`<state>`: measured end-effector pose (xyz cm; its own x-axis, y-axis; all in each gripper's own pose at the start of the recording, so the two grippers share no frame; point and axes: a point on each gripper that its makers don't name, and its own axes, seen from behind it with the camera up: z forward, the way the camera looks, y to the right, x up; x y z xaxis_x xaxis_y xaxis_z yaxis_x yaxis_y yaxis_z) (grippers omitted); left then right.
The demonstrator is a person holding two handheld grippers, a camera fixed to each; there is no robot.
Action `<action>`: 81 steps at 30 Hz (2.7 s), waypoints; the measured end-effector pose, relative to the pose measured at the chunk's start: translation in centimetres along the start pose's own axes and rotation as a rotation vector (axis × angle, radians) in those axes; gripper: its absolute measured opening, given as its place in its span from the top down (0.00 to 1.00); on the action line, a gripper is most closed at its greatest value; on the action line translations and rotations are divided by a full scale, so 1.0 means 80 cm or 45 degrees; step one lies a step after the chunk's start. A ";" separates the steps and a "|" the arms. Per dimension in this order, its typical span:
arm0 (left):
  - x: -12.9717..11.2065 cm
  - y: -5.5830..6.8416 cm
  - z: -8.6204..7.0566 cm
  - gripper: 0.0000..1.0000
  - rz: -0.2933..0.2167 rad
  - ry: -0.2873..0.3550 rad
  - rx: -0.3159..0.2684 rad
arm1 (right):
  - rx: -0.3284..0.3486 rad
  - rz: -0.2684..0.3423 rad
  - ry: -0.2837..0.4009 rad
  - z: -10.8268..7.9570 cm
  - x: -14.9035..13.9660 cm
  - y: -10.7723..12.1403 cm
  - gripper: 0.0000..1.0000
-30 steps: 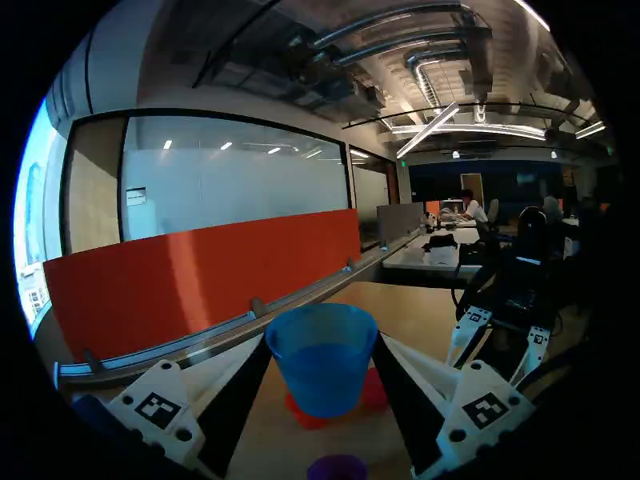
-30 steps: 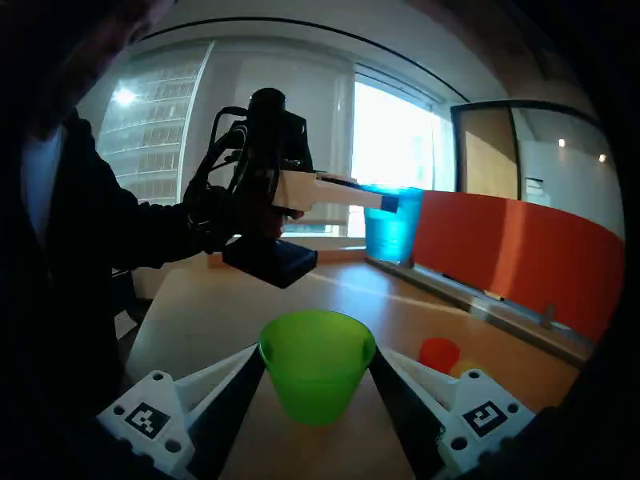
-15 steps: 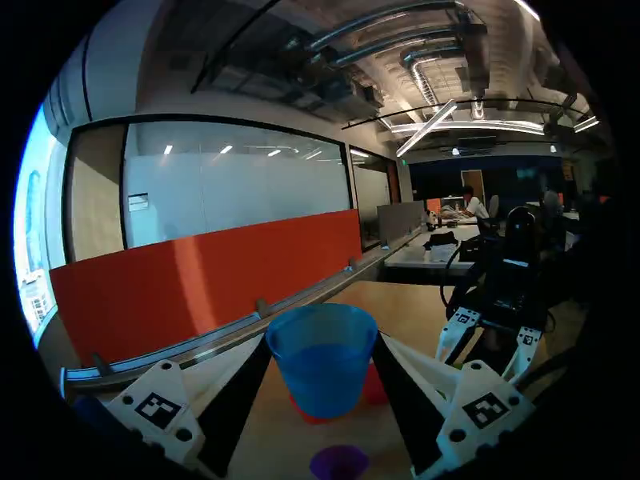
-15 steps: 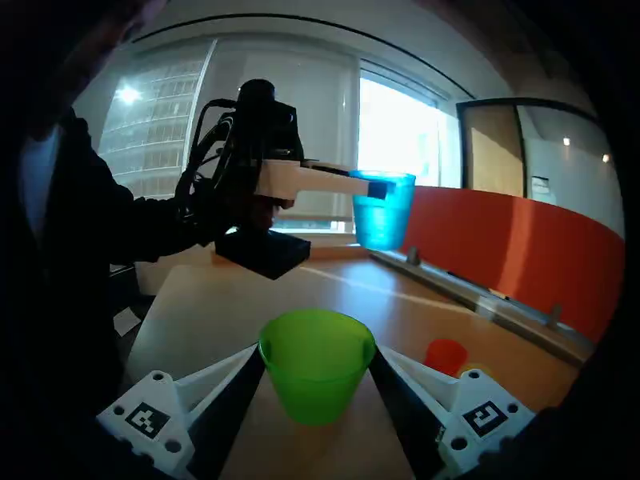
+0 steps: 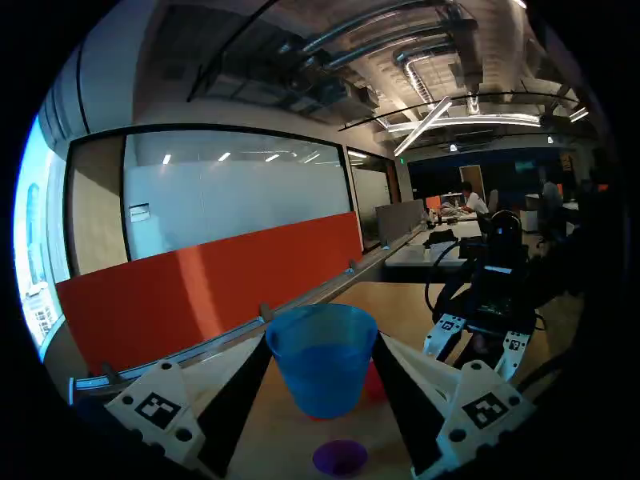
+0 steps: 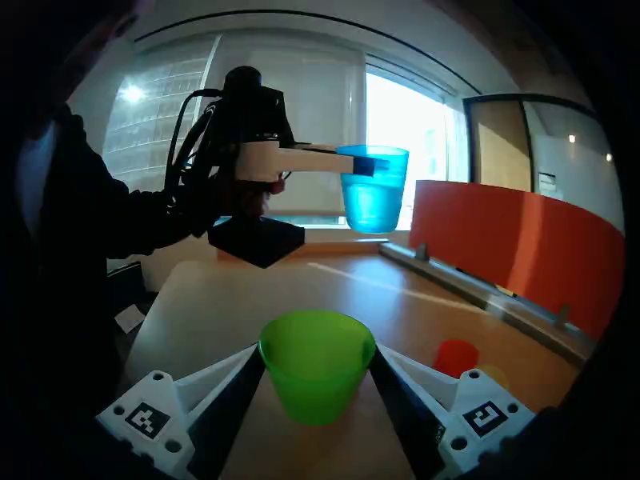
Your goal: Pour water
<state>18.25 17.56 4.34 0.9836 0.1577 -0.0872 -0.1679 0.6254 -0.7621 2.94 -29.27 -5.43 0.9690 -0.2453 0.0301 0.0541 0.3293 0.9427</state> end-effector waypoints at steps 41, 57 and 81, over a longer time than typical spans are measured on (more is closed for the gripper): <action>0.025 0.009 -0.030 0.14 0.272 0.021 0.134 | 0.081 -0.006 0.021 0.036 0.011 -0.007 0.09; 0.026 0.011 -0.040 0.14 0.355 0.017 0.171 | 0.117 0.004 0.034 0.045 0.016 -0.017 0.10; 0.021 0.011 -0.042 0.14 0.463 0.000 0.199 | 0.129 -0.005 0.040 0.052 0.023 -0.018 0.09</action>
<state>19.99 15.82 1.33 0.8581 0.3905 -0.3335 -0.5134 0.6375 -0.5745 3.63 -34.01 -5.36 0.9760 -0.2172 0.0176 0.0347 0.2345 0.9715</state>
